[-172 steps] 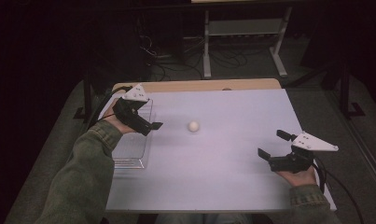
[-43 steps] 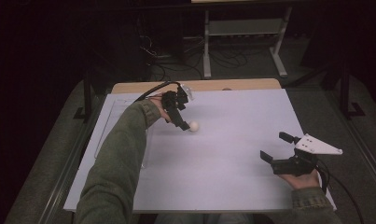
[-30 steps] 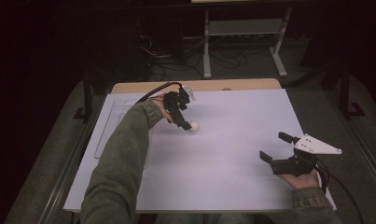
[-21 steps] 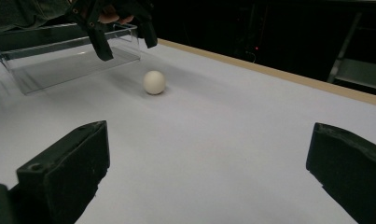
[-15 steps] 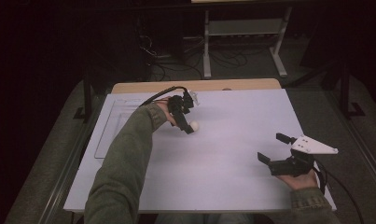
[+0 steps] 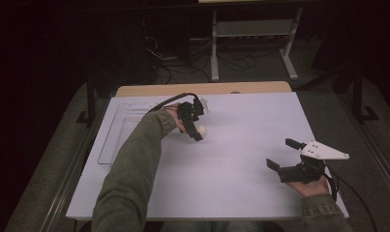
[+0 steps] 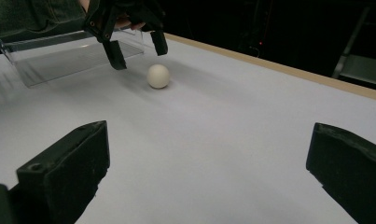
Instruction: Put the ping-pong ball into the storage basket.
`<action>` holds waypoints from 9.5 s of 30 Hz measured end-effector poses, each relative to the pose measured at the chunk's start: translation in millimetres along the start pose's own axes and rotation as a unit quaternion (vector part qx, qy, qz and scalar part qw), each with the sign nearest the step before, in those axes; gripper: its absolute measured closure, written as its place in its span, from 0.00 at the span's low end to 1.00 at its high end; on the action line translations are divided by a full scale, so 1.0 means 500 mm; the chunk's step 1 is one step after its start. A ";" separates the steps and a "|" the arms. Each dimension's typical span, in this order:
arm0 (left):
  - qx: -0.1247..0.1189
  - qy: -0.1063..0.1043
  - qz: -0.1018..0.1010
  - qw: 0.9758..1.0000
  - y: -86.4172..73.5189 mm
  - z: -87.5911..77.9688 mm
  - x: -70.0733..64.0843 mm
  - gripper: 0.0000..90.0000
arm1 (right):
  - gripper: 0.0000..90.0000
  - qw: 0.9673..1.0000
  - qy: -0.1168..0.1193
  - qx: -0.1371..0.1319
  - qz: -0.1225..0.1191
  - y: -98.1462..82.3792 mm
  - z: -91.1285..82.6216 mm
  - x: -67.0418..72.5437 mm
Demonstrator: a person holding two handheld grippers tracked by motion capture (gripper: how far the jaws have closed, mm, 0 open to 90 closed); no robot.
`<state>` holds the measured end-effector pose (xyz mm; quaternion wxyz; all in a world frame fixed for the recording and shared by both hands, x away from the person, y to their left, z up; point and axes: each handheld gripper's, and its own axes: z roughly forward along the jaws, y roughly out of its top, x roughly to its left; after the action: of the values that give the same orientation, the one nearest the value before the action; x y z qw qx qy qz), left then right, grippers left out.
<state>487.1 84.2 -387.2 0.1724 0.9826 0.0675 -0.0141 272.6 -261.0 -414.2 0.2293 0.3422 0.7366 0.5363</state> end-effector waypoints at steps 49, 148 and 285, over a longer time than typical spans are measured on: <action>0.004 -0.003 0.001 1.000 0.000 0.039 0.019 0.38 | 0.00 1.000 0.008 0.002 -0.002 0.001 0.003 0.005; 0.007 0.026 0.057 0.998 0.073 -0.218 -0.099 0.56 | 0.00 1.000 0.025 -0.008 -0.004 0.007 0.016 0.004; 0.103 0.044 0.004 0.994 -0.188 -0.358 -0.210 0.56 | 0.00 1.000 0.026 0.008 -0.014 0.004 0.013 0.014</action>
<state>370.8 219.2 -245.4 0.0668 0.9951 0.0698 0.0232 273.2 -251.0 -414.2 0.2147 0.3199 0.7514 0.5357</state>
